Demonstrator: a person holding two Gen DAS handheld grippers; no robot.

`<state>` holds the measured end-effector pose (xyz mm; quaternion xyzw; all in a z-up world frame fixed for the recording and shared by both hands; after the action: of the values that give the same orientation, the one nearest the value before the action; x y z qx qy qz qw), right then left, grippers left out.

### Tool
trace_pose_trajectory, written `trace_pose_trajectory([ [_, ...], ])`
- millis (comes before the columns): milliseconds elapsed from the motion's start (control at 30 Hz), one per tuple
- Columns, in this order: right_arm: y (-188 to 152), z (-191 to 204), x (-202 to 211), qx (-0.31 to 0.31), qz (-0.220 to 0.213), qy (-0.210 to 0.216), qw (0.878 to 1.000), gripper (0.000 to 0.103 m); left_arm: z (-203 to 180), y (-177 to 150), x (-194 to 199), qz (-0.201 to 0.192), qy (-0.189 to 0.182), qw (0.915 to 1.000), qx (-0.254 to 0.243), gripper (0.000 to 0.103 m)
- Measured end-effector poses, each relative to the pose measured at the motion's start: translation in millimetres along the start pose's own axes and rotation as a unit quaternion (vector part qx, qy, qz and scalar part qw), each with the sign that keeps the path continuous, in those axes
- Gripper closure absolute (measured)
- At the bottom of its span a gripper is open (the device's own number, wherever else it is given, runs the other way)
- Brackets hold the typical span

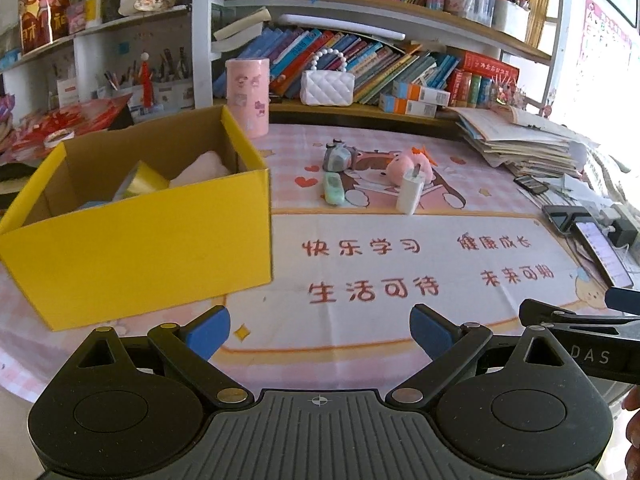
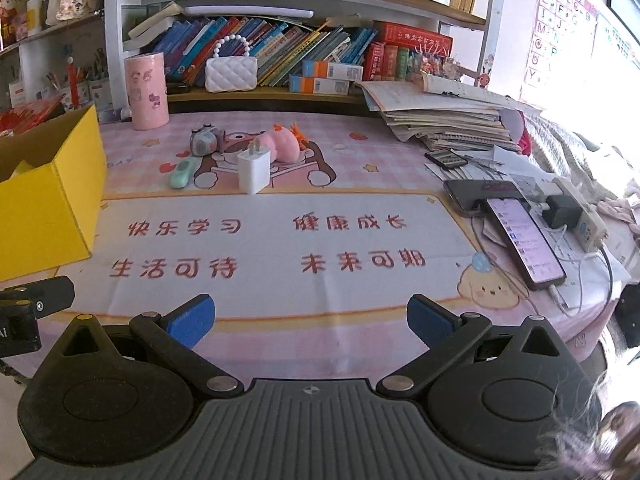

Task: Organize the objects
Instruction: 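Move both open tools back toward the white plug charger and pink plush, then grasp the white plug charger with the left tool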

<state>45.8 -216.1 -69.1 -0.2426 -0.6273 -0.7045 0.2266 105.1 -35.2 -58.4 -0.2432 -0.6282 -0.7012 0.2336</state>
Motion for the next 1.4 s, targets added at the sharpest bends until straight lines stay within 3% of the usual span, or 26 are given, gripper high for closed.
trace_pose_trajectory([
  [367, 43.8, -38.1, -35.0, 0.009, -0.013, 0.034, 0.999, 0.000, -43.1, 29.1, -29.4, 0.011, -0.011, 0.9997, 0.016, 0.005],
  [600, 70.9, -67.8, -58.9, -0.006, -0.014, 0.065, 0.998, 0.002, -73.2, 46.8, -48.6, 0.007, 0.004, 0.9999, 0.013, 0.008],
  [800, 95.3, -89.5, -73.7, -0.013, -0.037, 0.085, 0.996, 0.002, -99.6, 67.3, -73.9, 0.007, 0.009, 0.9999, -0.003, 0.026],
  [967, 113.6, -114.4, -84.0, -0.054, -0.052, 0.095, 0.993, 0.002, -125.2, 85.2, -102.0, 0.005, 0.011, 0.9995, -0.028, 0.041],
  [1400, 120.0, -147.9, -98.1, -0.057, -0.038, 0.084, 0.994, 0.002, -181.8, 106.6, -176.7, 0.013, 0.005, 0.9981, -0.059, 0.047],
])
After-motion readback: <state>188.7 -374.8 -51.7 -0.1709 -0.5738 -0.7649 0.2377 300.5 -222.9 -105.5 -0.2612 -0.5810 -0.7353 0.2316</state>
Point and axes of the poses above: each gripper's, at about its wrist camera, not at the fingertips, and x roughly against the way its jaws point, z to its left, y to its top, the point moved 5 cm from there along -x, roughly the way its jaws point, and after that the axes turned 15 degrees about y, right-handed, at the moved point
